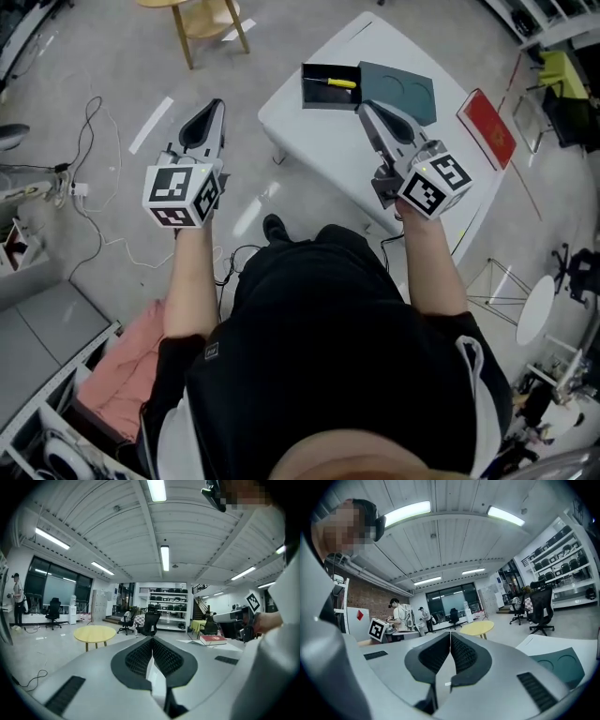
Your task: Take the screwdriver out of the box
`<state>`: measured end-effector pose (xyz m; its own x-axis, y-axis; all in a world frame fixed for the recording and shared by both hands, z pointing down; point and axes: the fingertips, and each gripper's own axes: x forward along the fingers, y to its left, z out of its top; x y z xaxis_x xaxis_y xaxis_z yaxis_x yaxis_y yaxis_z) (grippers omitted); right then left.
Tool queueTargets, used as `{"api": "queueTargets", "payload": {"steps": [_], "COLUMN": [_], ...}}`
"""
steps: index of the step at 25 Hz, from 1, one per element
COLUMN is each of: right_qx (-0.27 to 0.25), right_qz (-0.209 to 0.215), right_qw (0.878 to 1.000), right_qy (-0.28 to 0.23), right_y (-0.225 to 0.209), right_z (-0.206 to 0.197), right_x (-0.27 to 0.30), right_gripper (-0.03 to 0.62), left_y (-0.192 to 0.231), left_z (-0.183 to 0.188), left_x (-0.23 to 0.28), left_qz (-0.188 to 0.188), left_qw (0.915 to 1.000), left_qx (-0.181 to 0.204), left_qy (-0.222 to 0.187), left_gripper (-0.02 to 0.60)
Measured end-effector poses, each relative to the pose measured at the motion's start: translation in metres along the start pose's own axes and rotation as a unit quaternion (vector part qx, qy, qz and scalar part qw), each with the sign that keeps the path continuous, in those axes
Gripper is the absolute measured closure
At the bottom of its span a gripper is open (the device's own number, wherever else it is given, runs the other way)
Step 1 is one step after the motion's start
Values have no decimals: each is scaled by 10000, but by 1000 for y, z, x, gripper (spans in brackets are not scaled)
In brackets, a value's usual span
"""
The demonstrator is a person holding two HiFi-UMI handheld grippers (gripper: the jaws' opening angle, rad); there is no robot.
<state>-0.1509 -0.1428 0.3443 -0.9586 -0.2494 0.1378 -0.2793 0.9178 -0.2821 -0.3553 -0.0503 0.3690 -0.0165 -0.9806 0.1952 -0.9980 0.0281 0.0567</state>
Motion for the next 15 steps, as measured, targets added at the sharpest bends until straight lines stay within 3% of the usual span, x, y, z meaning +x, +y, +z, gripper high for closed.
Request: {"api": "queueTargets", "payload": {"steps": [9, 15], "right_qx": [58, 210], "right_qz": [-352, -369], "right_qw": [9993, 9991], "right_qy": [83, 73], "right_y": [-34, -78], "right_z": [-3, -6], "right_x": [10, 13], "right_gripper": [563, 563], "left_y": [-1, -10], "left_z": [-14, -5], "left_x": [51, 93], "left_qz": [-390, -418], "left_qw": [9990, 9982], "left_qx": [-126, 228], "left_qy": [159, 359], "left_gripper": [565, 565]}}
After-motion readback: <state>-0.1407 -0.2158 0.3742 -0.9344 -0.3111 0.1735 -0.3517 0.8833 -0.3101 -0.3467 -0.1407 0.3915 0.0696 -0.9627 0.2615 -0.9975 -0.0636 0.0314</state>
